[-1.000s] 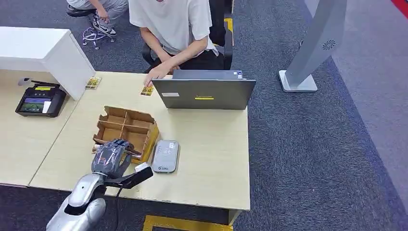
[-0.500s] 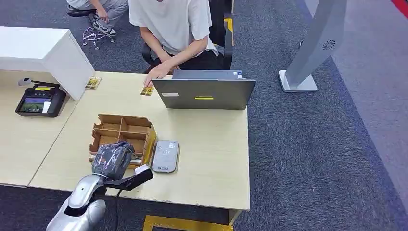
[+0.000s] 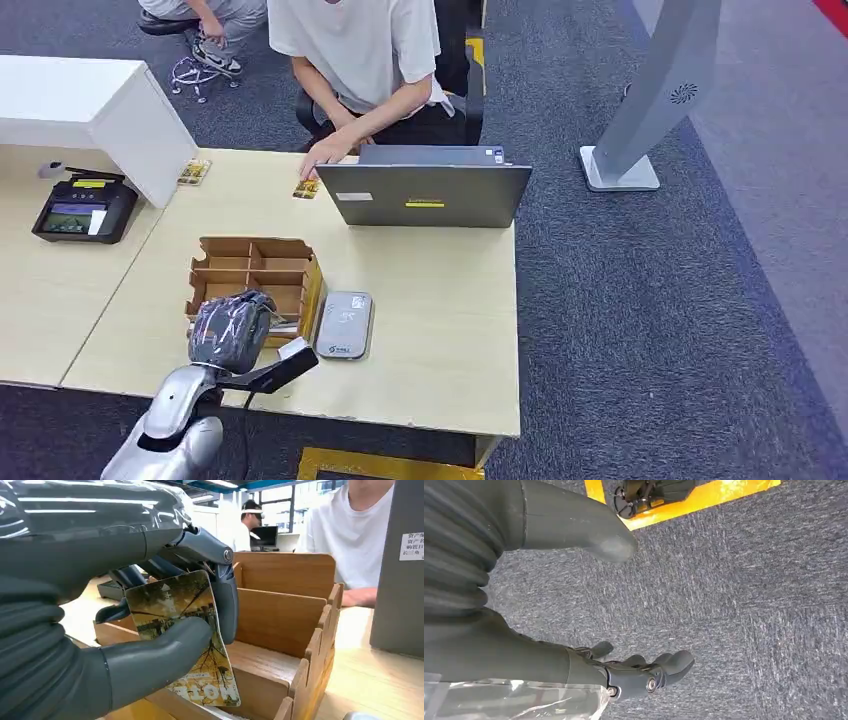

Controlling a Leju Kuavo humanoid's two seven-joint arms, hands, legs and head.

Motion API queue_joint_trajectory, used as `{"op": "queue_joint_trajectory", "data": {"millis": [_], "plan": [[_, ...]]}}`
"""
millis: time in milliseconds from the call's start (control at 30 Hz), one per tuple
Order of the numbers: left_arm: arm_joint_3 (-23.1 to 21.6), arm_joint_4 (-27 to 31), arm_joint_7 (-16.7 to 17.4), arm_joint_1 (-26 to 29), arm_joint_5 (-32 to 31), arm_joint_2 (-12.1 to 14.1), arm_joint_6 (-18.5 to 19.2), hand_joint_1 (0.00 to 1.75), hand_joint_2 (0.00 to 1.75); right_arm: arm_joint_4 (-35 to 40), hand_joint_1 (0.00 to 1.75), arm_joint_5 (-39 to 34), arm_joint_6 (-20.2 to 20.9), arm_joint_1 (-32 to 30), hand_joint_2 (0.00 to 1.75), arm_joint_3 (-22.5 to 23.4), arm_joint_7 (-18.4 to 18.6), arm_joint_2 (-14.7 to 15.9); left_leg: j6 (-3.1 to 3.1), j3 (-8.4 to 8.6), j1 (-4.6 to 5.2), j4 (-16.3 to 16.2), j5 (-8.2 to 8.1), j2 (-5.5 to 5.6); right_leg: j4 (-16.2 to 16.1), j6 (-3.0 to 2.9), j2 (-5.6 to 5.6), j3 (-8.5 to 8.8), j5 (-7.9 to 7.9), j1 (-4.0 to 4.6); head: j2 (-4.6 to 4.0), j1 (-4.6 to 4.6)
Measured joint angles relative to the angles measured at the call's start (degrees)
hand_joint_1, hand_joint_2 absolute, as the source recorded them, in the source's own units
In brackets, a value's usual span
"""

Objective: Pass the card to the sensor for recognition and then transmit it.

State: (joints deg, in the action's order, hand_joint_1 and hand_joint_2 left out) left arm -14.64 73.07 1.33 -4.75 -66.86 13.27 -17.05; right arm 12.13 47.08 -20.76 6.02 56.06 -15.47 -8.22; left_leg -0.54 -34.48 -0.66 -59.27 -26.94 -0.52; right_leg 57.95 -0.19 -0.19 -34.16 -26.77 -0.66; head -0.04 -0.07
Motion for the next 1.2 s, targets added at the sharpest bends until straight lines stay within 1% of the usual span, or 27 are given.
{"op": "queue_joint_trajectory", "data": {"millis": [433, 533, 600, 700, 767, 833, 933, 967, 1067, 1200], "plan": [[0.46, 3.21, -0.28, -0.43, -0.5, -0.13, -1.86, 1.75, 1.75, 0.0, 0.0, 0.46, -0.07, 0.0, 1.75, 0.0, 0.24, 0.0, 0.0, 0.0, 0.0, 0.0, 0.0, 0.01, 0.0, 0.0, -0.01, 0.0, 0.0, 0.0, 0.0, 0.0], [0.5, 3.82, -1.09, -1.04, -0.48, 0.06, -2.81, 1.75, 1.75, 0.0, 0.0, 0.79, -0.07, 0.01, 1.75, -0.04, 0.26, 0.0, 0.01, 0.0, 0.0, -0.01, 0.01, 0.02, 0.0, 0.0, -0.02, 0.0, 0.0, 0.0, 0.0, 0.0], [0.5, 4.28, -1.88, -2.56, -0.37, 0.48, -3.76, 1.75, 1.75, 0.0, 0.0, 1.2, -0.07, 0.1, 1.75, -0.15, 0.52, 0.0, 0.0, 0.0, -0.01, 0.0, 0.03, 0.06, 0.0, -0.01, -0.06, 0.0, 0.01, 0.01, 0.0, 0.0], [0.5, 4.33, -2.64, -6.9, -0.13, 1.29, -4.11, 1.75, 1.75, -0.02, 0.0, 2.03, -0.04, 0.56, 1.75, -0.52, 0.96, -0.02, -0.03, 0.0, -0.02, -0.01, 0.11, 0.13, 0.01, -0.05, -0.13, 0.0, 0.05, 0.02, 0.0, -0.02], [0.48, 4.26, -3.32, -11.3, -0.02, 1.64, -4.7, 1.75, 1.75, -0.02, 0.0, 2.8, -0.02, 0.98, 1.75, -0.98, 1.47, -0.09, -0.03, -0.05, -0.05, -0.03, 0.19, 0.19, 0.02, -0.04, -0.2, -0.01, 0.12, 0.05, 0.0, 0.0], [0.46, 3.36, -3.83, -16.99, 0.35, 1.81, -5.22, 1.75, 1.75, -0.02, 0.0, 3.59, 0.02, 1.54, 1.75, -1.68, 2.06, -0.24, -0.02, -0.08, -0.05, -0.03, 0.28, 0.23, 0.02, -0.05, -0.28, -0.01, 0.17, 0.06, 0.0, 0.0], [0.46, -0.25, -3.82, -25.99, -0.13, 1.86, -5.51, 1.75, 1.75, -0.02, 0.0, 4.59, 0.11, 2.38, 1.75, -2.62, 2.89, -0.57, -0.07, -0.07, -0.04, -0.03, 0.35, 0.21, 0.03, -0.13, -0.27, -0.01, 0.29, 0.06, 0.0, 0.04], [0.44, -1.39, -3.83, -28.15, -0.15, 1.92, -5.64, 1.75, 1.75, -0.02, 0.0, 4.72, 0.11, 2.56, 1.75, -2.97, 3.04, -0.74, -0.07, -0.05, -0.03, -0.03, 0.35, 0.17, 0.03, -0.15, -0.23, -0.01, 0.32, 0.06, 0.0, 0.0], [0.35, -3.8, -3.83, -32.27, -0.22, 1.95, -6.16, 1.75, 1.75, -0.02, 0.0, 4.72, 0.11, 2.72, 1.75, -3.41, 3.19, -0.87, -0.07, -0.03, -0.03, -0.03, 0.35, 0.12, 0.03, -0.15, -0.17, -0.02, 0.32, 0.06, 0.0, 0.02], [0.22, -6.19, -3.5, -34.38, -0.66, 1.92, -7.46, 1.75, 1.75, -0.02, 0.0, 5.22, 0.22, 2.81, 1.75, -3.91, 3.3, -1.01, -0.07, -0.07, -0.03, -0.03, 0.35, 0.13, 0.03, -0.16, -0.17, -0.11, 0.31, 0.06, 0.0, 0.0]]}}
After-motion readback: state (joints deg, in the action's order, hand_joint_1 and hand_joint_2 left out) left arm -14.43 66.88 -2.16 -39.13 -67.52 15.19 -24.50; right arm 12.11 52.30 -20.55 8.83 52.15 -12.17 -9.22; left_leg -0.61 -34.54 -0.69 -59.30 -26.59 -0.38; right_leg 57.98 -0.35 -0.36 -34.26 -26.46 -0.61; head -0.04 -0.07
